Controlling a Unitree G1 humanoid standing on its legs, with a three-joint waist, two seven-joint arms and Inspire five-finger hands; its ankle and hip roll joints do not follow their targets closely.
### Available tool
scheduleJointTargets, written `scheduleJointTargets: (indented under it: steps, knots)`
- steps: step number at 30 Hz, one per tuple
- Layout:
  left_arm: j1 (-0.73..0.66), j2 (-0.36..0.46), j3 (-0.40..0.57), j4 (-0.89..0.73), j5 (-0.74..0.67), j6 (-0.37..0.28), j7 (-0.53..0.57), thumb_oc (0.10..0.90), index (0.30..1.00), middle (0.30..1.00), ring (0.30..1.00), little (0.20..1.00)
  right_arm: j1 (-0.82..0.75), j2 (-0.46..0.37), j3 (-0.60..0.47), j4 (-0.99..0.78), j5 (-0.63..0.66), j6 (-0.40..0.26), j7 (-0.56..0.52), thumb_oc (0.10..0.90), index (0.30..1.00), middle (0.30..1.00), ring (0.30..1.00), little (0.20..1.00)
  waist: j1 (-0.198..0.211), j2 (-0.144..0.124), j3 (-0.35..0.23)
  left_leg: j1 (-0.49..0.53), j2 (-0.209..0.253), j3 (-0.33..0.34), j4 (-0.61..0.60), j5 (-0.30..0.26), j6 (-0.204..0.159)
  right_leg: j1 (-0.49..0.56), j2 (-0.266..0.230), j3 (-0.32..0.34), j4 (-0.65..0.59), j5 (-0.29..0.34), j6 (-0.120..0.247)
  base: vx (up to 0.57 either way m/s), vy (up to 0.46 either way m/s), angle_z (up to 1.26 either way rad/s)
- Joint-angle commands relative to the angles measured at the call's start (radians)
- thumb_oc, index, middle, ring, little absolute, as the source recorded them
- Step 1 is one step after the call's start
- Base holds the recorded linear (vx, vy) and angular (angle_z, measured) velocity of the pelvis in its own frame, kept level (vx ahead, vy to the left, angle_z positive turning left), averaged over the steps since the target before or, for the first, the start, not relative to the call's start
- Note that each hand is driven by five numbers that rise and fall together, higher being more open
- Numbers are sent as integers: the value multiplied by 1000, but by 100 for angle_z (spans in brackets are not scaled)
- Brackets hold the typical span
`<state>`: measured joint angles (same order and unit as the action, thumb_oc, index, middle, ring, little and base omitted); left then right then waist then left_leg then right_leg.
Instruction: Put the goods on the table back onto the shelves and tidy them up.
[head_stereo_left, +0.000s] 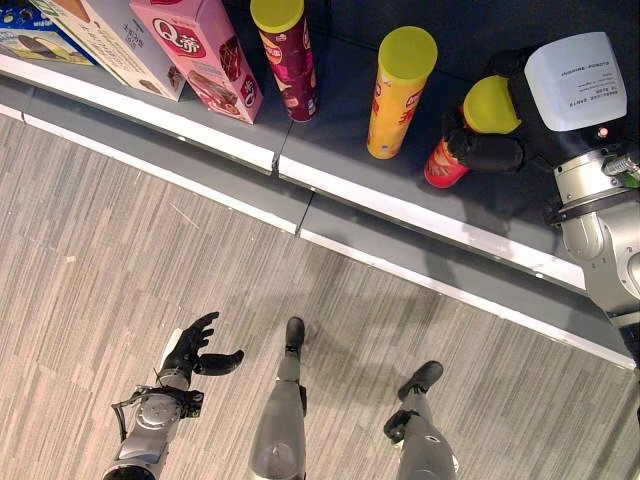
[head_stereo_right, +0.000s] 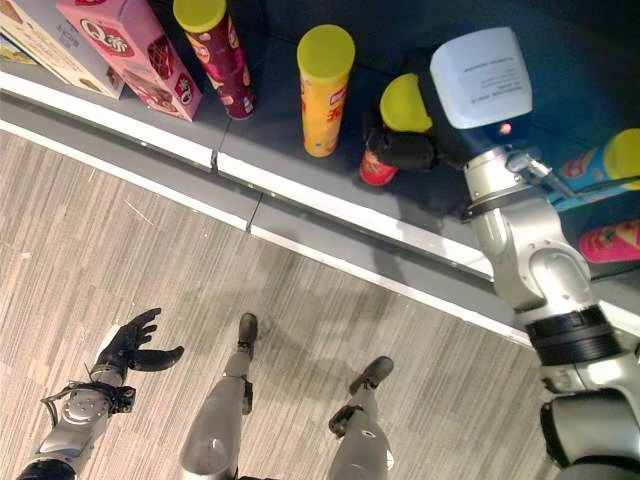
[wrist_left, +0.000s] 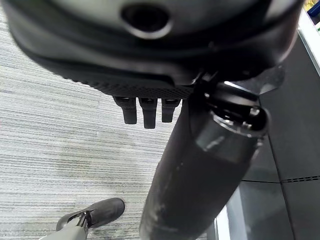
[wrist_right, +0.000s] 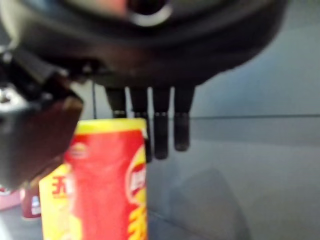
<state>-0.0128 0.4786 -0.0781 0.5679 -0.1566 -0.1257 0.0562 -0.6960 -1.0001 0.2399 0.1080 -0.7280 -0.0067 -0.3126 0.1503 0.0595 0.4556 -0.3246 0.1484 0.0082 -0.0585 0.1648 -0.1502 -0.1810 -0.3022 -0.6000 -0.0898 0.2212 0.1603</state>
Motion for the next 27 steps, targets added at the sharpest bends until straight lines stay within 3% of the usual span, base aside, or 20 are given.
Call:
scheduleJointTargets:
  steps: [1,16,18,20,22,24,26,27]
  knots:
    - [10,56,-38,-37,-16,-54,45,800,900,900,900,900,-104,-1,24,-10,26,3,-72,800,900,900,900,900,22,-20,-65,73,22,82,-29,-119,-24,33,-69,24,163,-159,102,0,0,0]
    - [-81,128,-147,-401,-31,-99,-19,800,900,900,900,900,-126,-14,35,-42,40,-20,-78,800,900,900,900,900,-4,-38,-83,97,35,94,-29,-125,-30,52,-59,32,153,-165,102,0,0,0]
    - [-107,124,-172,-446,-28,-104,-27,800,900,900,900,900,-104,-10,14,-123,51,-41,-81,800,900,900,900,900,-27,-53,-94,112,38,103,-29,-131,-29,57,-53,45,143,-161,102,0,0,0]
    - [-107,126,-175,-447,-28,-103,-26,800,900,900,900,900,-91,-10,2,-133,50,-40,-76,800,900,900,900,900,-23,-54,-93,114,38,105,-29,-131,-29,58,-53,47,142,-160,102,3,1,-2]
    - [-110,119,-174,-469,-25,-102,-25,800,900,900,900,900,-33,9,-57,-268,66,-67,-74,800,900,900,900,900,-50,-71,-103,130,43,121,-29,-138,-29,57,-42,70,128,-152,102,5,1,-9]
    - [-100,105,-164,-472,-17,-97,-18,800,900,900,900,900,72,41,-130,-421,106,-109,-56,800,900,900,900,900,-85,-92,-102,137,45,154,-29,-123,-26,50,-38,77,103,-121,96,-41,14,-22]
    - [-95,105,-164,-472,-14,-95,-17,800,900,900,900,900,123,56,-168,-469,121,-120,-43,800,900,900,900,900,-90,-100,-106,141,45,161,-29,-123,-25,52,-34,84,92,-115,96,-29,17,-32]
    - [-74,96,-146,-480,-8,-90,-23,800,900,900,900,900,222,78,-211,-555,202,-173,-3,800,900,900,900,900,-115,-109,-110,151,48,176,-29,-123,-27,56,-26,97,76,-108,96,-55,25,-25]
